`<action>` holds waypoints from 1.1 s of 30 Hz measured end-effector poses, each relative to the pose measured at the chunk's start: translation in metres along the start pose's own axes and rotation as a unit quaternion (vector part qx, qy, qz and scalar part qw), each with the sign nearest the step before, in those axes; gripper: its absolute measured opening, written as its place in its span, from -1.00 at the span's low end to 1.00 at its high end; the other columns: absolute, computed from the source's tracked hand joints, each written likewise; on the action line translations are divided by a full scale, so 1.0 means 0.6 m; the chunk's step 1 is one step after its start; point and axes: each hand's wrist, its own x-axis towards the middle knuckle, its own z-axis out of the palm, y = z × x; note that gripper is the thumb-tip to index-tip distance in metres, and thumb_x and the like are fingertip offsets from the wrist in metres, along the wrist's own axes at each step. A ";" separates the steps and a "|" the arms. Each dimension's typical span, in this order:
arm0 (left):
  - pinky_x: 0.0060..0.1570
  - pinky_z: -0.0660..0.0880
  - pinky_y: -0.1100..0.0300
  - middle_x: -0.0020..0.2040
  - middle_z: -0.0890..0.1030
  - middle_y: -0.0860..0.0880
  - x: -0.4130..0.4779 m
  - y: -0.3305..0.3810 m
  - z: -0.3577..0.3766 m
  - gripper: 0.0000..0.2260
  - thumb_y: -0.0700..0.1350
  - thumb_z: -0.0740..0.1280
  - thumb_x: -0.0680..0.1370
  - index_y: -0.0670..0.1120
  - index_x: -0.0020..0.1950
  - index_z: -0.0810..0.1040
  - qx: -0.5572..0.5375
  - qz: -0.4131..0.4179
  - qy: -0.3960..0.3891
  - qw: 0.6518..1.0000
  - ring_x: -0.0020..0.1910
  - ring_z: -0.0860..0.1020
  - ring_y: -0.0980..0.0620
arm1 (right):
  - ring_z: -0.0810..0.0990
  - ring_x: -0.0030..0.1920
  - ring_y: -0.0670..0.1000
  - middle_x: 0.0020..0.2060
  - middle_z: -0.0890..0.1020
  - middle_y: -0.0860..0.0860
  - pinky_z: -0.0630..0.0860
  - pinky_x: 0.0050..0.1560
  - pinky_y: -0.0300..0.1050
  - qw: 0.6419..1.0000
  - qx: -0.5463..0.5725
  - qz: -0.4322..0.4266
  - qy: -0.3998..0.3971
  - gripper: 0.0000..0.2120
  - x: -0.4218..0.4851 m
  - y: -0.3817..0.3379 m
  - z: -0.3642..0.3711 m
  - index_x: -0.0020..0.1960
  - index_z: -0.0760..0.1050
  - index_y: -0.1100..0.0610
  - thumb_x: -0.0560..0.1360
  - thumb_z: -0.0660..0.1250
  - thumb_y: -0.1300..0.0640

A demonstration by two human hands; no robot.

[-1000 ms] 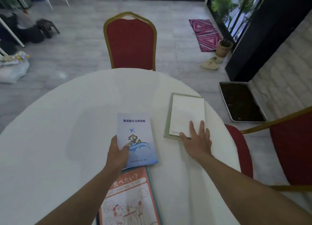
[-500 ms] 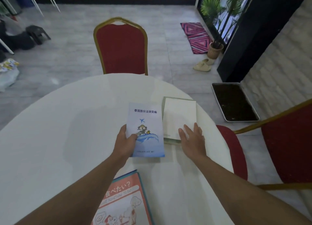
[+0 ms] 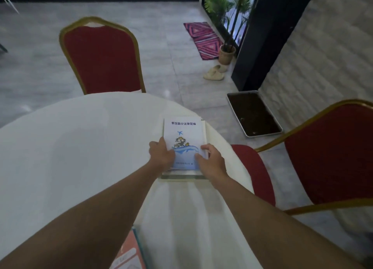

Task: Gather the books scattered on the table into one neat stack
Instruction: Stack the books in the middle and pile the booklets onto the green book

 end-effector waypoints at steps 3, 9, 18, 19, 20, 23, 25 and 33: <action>0.39 0.29 -0.02 0.42 0.22 -0.21 0.004 0.001 0.015 -0.55 -0.05 0.23 0.60 -0.18 0.45 0.29 0.122 0.000 0.014 0.992 0.40 0.26 -0.23 | 0.55 0.08 0.03 0.12 0.53 -0.05 0.46 0.09 -0.12 1.000 0.000 0.013 0.009 -0.54 0.009 0.010 0.007 0.35 0.35 0.11 0.50 0.39 0.13; 0.47 0.21 -0.08 0.53 0.14 -0.28 0.019 -0.012 0.019 -0.43 -0.03 0.13 0.65 -0.26 0.57 0.06 0.098 -0.027 -0.035 0.994 0.50 0.18 -0.27 | 0.63 0.08 0.07 0.13 0.66 -0.02 0.59 0.13 0.02 0.999 -0.015 0.006 -0.035 -0.69 0.019 0.019 0.012 0.20 0.48 0.01 0.46 0.30 0.10; 0.44 0.21 0.00 0.50 0.17 -0.26 -0.040 -0.028 0.023 -0.44 -0.03 0.11 0.66 -0.25 0.58 0.03 0.149 -0.027 -0.071 0.986 0.47 0.20 -0.26 | 0.65 -0.01 0.03 0.04 0.69 -0.04 0.61 0.02 -0.05 0.998 -0.024 0.007 -0.053 -0.71 -0.035 0.042 -0.015 0.17 0.53 0.05 0.45 0.36 0.13; 0.43 0.21 0.01 0.49 0.17 -0.26 -0.051 -0.031 0.025 -0.44 -0.03 0.12 0.66 -0.25 0.58 0.03 0.152 -0.028 -0.073 0.985 0.46 0.21 -0.26 | 0.66 -0.01 0.03 0.04 0.69 -0.04 0.62 0.04 -0.03 0.998 -0.028 0.009 -0.055 -0.70 -0.045 0.047 -0.020 0.17 0.53 0.04 0.45 0.36 0.13; 0.42 0.21 0.01 0.49 0.18 -0.26 -0.062 -0.034 0.029 -0.44 -0.03 0.12 0.66 -0.25 0.57 0.04 0.155 -0.028 -0.074 0.985 0.45 0.22 -0.26 | 0.66 -0.01 0.03 0.04 0.70 -0.04 0.62 0.04 -0.02 0.998 -0.027 0.010 -0.057 -0.70 -0.054 0.054 -0.025 0.17 0.54 0.04 0.44 0.36 0.13; 0.41 0.22 0.01 0.47 0.20 -0.27 -0.099 -0.044 0.043 -0.45 -0.04 0.12 0.66 -0.26 0.56 0.05 0.165 -0.028 -0.081 0.983 0.43 0.24 -0.26 | 0.66 -0.01 0.03 0.04 0.69 -0.04 0.61 -0.02 -0.07 0.997 -0.036 0.016 -0.062 -0.70 -0.087 0.073 -0.038 0.18 0.53 0.03 0.45 0.36 0.13; 0.41 0.22 0.00 0.46 0.20 -0.27 -0.128 -0.050 0.052 -0.43 -0.03 0.12 0.66 -0.28 0.56 0.03 0.177 -0.028 -0.083 0.980 0.43 0.25 -0.25 | 0.65 -0.01 0.03 0.05 0.69 -0.03 0.59 -0.07 -0.11 0.997 -0.037 0.015 -0.065 -0.70 -0.109 0.086 -0.048 0.19 0.52 0.04 0.46 0.35 0.14; 0.42 0.21 0.03 0.46 0.20 -0.30 -0.225 -0.076 0.077 -0.42 -0.03 0.10 0.67 -0.34 0.56 -0.02 0.202 -0.013 -0.095 0.975 0.43 0.25 -0.24 | 0.65 -0.03 0.06 0.04 0.68 0.01 0.60 -0.06 -0.07 0.995 -0.070 0.021 -0.071 -0.69 -0.183 0.130 -0.071 0.20 0.52 0.07 0.46 0.35 0.17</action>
